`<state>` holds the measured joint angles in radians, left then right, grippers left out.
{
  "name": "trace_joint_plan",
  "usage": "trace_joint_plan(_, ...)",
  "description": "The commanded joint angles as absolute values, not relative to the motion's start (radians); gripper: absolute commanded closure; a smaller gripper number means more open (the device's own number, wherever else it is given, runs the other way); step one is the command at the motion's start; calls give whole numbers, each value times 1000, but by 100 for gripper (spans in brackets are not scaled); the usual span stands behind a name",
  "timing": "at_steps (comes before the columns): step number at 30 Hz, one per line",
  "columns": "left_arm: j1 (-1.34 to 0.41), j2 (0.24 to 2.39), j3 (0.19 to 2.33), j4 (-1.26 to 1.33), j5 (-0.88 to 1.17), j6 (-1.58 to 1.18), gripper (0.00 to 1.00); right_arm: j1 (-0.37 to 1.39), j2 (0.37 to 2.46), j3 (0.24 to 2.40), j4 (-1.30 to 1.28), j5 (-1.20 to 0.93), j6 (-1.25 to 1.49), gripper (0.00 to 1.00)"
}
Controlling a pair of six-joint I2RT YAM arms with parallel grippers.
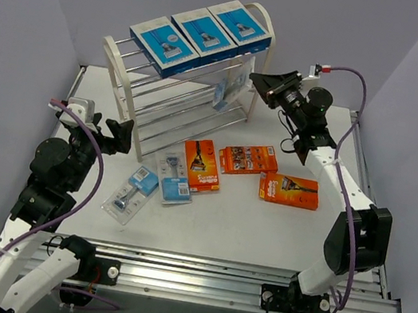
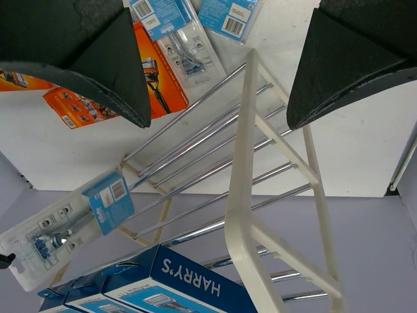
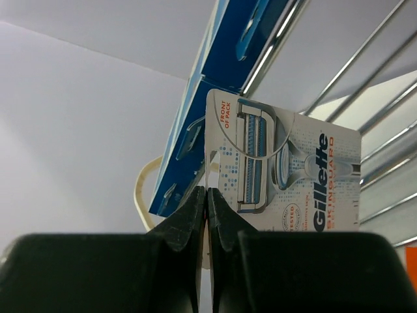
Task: Place and organize the shaving razors onto the shelf
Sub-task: Place the shaving razor onto shelf
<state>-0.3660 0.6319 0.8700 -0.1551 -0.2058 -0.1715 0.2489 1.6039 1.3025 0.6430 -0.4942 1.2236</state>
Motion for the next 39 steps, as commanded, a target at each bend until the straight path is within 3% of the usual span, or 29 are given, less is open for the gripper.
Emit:
trace_joint_plan(1, -371, 634, 890, -132, -193, -175, 6, 271, 1624, 1370, 833, -495, 1295, 100)
trace_joint_plan(21, -374, 635, 888, -127, -178, -183, 6, 270, 1715, 1117, 1184, -448, 1453, 100)
trace_joint_plan(33, -380, 635, 888, -129, -178, -179, 6, 245, 1674, 1014, 1143, -427, 1390, 100)
trace_joint_plan(39, -383, 640, 888, -130, -178, -179, 6, 270, 1617, 954, 1039, -307, 1240, 100)
